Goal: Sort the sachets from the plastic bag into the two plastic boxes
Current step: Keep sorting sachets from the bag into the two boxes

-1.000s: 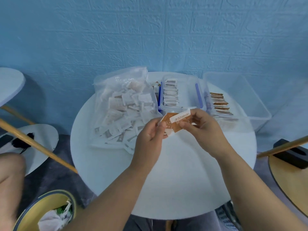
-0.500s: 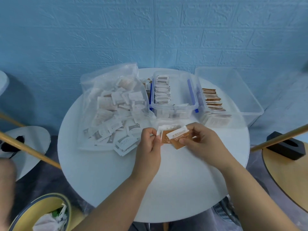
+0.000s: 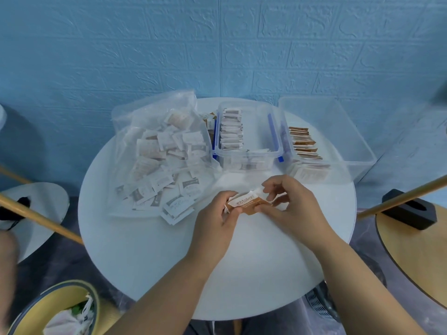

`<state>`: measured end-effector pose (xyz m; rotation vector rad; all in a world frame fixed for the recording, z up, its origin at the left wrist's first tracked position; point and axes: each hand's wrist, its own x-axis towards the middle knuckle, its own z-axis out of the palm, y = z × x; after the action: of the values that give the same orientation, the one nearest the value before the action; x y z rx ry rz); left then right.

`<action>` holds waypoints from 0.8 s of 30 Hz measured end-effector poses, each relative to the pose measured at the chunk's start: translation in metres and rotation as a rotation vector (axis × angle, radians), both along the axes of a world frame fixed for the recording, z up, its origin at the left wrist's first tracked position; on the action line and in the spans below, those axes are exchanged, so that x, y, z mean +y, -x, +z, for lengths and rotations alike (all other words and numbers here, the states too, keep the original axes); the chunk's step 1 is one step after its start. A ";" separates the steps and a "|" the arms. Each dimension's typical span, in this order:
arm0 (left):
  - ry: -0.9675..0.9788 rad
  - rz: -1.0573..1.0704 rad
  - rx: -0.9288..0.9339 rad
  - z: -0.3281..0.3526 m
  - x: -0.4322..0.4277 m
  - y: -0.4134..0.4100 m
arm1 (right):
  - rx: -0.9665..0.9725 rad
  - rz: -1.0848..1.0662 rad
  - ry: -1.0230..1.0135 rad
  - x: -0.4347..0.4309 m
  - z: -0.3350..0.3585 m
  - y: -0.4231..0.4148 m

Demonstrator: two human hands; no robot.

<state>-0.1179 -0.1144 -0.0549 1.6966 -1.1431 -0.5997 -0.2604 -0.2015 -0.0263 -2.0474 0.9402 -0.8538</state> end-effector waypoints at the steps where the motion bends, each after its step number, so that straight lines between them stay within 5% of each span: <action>1: 0.005 0.017 0.008 0.000 0.000 0.000 | -0.019 -0.022 -0.049 0.000 -0.001 0.001; 24: -0.013 -0.057 -0.127 0.005 0.004 0.003 | -0.027 0.025 -0.107 0.006 -0.008 -0.002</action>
<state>-0.1214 -0.1104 -0.0496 1.7390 -1.2835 -0.5416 -0.2580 -0.1955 -0.0346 -1.9475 0.9239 -0.7991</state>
